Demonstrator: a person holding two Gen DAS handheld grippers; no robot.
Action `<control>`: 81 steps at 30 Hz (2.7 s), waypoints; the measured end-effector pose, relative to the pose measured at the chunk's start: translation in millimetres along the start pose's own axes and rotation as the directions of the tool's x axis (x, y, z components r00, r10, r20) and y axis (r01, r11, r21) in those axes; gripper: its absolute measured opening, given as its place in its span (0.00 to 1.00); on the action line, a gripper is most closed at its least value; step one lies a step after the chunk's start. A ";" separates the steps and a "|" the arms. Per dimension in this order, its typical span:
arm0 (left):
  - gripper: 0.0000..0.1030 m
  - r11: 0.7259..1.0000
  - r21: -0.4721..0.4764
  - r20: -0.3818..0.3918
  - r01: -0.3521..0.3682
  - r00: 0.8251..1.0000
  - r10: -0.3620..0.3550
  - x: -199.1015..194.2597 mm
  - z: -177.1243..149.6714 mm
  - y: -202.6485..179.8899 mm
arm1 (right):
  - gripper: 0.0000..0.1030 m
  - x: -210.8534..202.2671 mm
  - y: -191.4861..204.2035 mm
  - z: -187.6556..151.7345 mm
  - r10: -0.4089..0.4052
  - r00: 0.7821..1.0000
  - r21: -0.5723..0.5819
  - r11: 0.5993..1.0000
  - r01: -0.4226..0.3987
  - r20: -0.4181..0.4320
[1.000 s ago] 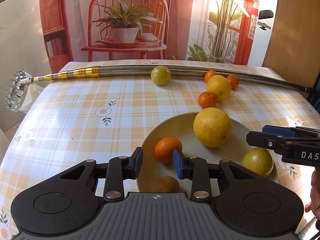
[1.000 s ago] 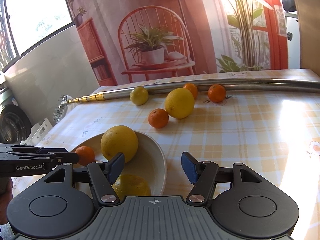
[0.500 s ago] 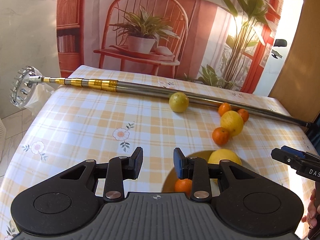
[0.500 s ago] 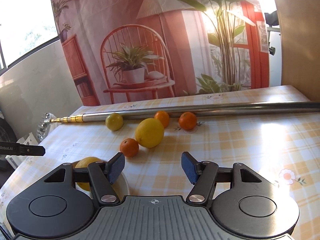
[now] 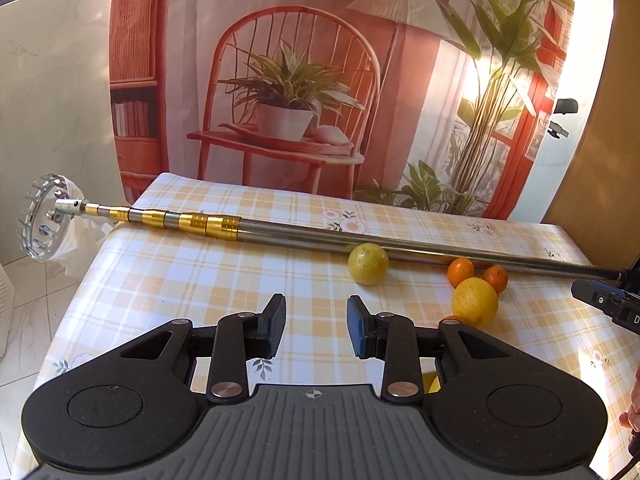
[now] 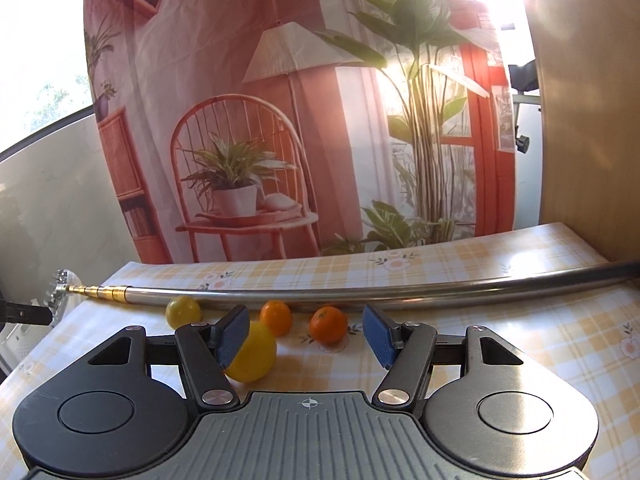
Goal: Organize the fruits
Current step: 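Close the left gripper on another orange mandarin, then move the open right gripper to a yellow grapefruit while the left holds the mandarin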
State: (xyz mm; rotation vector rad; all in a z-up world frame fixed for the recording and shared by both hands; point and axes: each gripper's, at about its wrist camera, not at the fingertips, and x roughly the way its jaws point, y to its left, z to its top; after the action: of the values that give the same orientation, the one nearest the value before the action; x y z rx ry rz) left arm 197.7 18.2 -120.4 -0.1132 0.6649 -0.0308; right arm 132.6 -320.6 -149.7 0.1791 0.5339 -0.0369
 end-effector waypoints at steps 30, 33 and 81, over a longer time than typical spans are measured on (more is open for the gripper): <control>0.35 0.896 0.261 -0.351 0.359 0.900 -0.259 131.2 -9.3 -100.2 | 0.57 47.4 -25.9 -28.5 -0.034 0.996 0.092 0.995 0.042 -0.087; 0.37 0.896 0.276 -0.344 0.349 0.906 -0.247 135.4 -11.3 -103.6 | 0.57 49.1 -25.5 -30.6 -0.032 0.995 0.089 0.995 0.040 -0.092; 0.37 0.992 0.109 -0.105 0.061 0.993 -0.049 74.2 -0.7 -7.6 | 0.59 118.6 51.4 -25.2 0.076 0.985 -0.023 0.997 -0.080 -0.154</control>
State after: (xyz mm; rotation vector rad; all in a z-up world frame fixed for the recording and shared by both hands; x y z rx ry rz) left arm 255.7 5.8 -165.6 -0.0223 0.7611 -0.1275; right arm 226.2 -264.2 -223.2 0.1751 0.6797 0.0613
